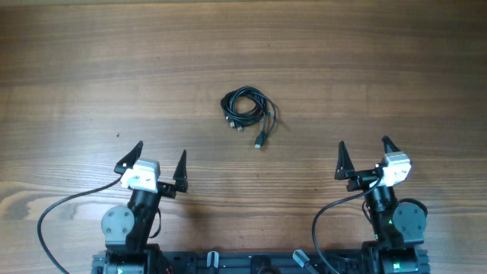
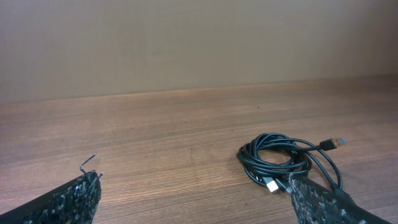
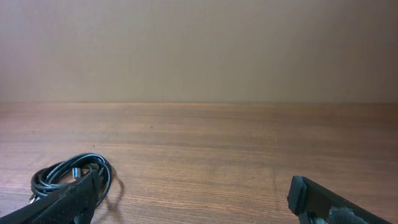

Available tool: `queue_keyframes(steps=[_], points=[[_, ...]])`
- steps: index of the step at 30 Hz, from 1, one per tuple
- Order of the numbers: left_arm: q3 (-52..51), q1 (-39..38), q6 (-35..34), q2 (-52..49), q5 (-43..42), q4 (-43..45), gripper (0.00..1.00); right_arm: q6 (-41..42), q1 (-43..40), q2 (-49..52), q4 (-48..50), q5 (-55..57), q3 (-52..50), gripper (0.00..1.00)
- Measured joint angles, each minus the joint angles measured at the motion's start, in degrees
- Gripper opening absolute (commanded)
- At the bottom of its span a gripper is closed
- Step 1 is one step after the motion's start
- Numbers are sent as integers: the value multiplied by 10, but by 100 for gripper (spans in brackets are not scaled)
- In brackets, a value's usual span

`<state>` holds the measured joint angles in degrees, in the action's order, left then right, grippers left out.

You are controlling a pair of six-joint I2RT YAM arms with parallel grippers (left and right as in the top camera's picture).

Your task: Untangle cables

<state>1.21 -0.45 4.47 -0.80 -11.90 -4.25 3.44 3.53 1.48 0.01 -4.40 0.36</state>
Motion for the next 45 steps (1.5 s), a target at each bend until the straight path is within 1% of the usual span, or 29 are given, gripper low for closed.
queue_keyframes(steps=[10, 14, 17, 21, 23, 26, 27, 28, 30, 31, 32, 33, 34, 37, 38, 39, 40, 42, 44, 45], points=[[0, 0, 0, 0, 0, 0, 100, -1, 0, 0, 0, -1, 0, 100], [0, 0, 0, 0, 0, 0, 100, -1, 0, 0, 0, -23, 0, 100], [0, 0, -3, 0, 0, 0, 100, -2, 0, 0, -1, -61, 0, 100], [0, 0, -38, 0, 3, 0, 100, -3, 0, 0, -53, -89, 19, 100], [2, 0, -51, 0, 5, -1, 100, -3, 0, 6, -64, -97, 46, 100], [37, 0, -83, -26, 7, -3, 100, -3, 0, 58, -67, -119, 92, 100], [66, 0, -99, -50, 9, -2, 100, -5, 0, 87, -68, -127, 112, 99], [102, 0, -115, -76, 9, 0, 100, -9, 0, 137, -69, -138, 149, 100], [155, 0, -126, -123, 9, -2, 100, -11, 0, 194, -71, -145, 194, 100], [208, 0, -130, -177, 8, -7, 100, -12, 0, 245, -72, -149, 234, 100], [227, 0, -132, -194, 7, -11, 100, -12, 0, 274, -82, -153, 259, 100], [269, 0, -134, -231, 0, -49, 100, -12, 0, 314, -94, -160, 294, 100], [326, 0, -136, -291, -5, -82, 100, -12, 0, 348, -113, -166, 327, 100], [451, 0, -138, -416, -27, -170, 100, -14, 0, 448, -207, -186, 436, 100], [507, 0, -138, -467, -41, -205, 100, -14, 0, 479, -236, -191, 475, 100], [535, 0, -138, -496, -49, -221, 100, -14, 0, 503, -265, -194, 507, 100], [576, 1, -139, -531, -64, -266, 100, -16, 0, 530, -311, -198, 548, 100], [641, 1, -139, -590, -102, -323, 100, -16, 0, 586, -380, -201, 631, 100], [669, 1, -139, -630, -144, -335, 100, -16, 0, 630, -452, -205, 699, 100], [675, 1, -139, -649, -164, -339, 100, -16, 0, 657, -468, -211, 735, 100]])
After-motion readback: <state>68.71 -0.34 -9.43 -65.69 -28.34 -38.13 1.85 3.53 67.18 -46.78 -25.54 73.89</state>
